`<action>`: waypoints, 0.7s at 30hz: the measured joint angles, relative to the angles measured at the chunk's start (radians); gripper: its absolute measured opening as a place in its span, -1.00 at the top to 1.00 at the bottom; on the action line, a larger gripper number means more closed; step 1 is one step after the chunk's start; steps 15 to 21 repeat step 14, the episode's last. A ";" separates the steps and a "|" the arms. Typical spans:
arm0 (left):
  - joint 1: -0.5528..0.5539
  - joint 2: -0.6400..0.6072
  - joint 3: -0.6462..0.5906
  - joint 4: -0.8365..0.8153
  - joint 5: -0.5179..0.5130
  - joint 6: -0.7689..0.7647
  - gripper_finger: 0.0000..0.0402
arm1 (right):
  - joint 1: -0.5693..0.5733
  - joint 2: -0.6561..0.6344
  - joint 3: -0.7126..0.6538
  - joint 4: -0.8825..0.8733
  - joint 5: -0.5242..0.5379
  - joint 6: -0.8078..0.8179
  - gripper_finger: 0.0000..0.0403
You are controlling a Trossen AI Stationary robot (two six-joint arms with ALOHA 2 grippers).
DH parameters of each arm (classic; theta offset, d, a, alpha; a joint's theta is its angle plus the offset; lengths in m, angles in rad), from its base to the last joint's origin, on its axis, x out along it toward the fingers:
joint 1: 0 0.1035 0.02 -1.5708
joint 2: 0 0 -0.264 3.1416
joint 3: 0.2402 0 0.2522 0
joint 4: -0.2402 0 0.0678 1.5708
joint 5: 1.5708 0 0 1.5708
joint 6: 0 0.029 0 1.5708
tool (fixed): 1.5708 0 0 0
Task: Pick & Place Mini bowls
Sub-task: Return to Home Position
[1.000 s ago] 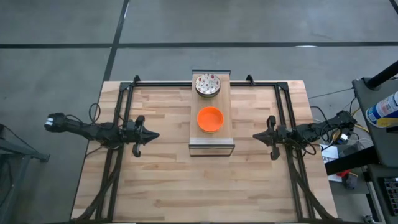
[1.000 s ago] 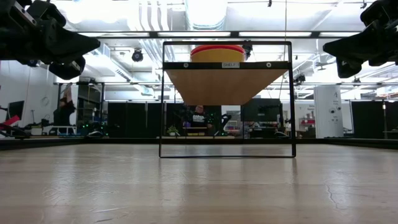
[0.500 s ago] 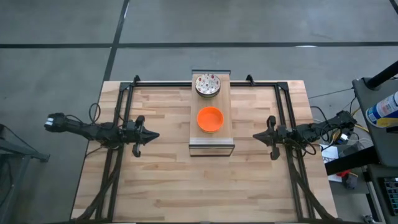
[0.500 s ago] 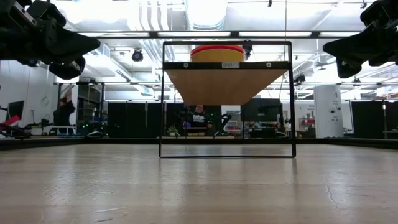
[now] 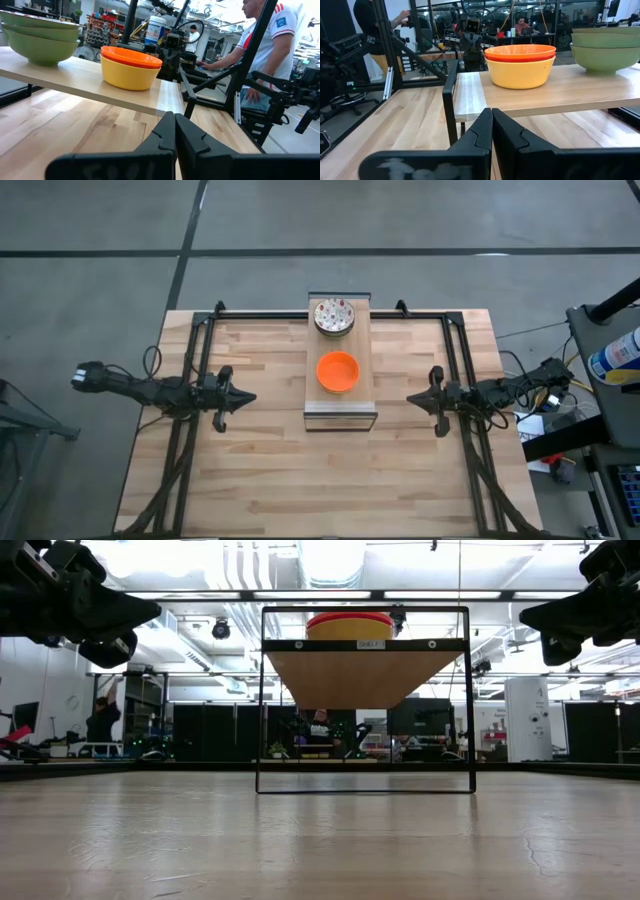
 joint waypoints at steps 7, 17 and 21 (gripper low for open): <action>0.000 0.000 0.000 0.000 0.000 0.000 0.99 | 0.000 0.000 0.000 0.000 0.000 0.001 0.96; 0.000 0.000 0.000 0.000 0.000 0.000 0.99 | 0.000 0.000 0.000 0.000 0.000 0.001 0.96; 0.000 0.000 0.000 0.000 0.000 0.000 0.99 | 0.000 0.000 0.000 0.000 0.000 0.001 0.96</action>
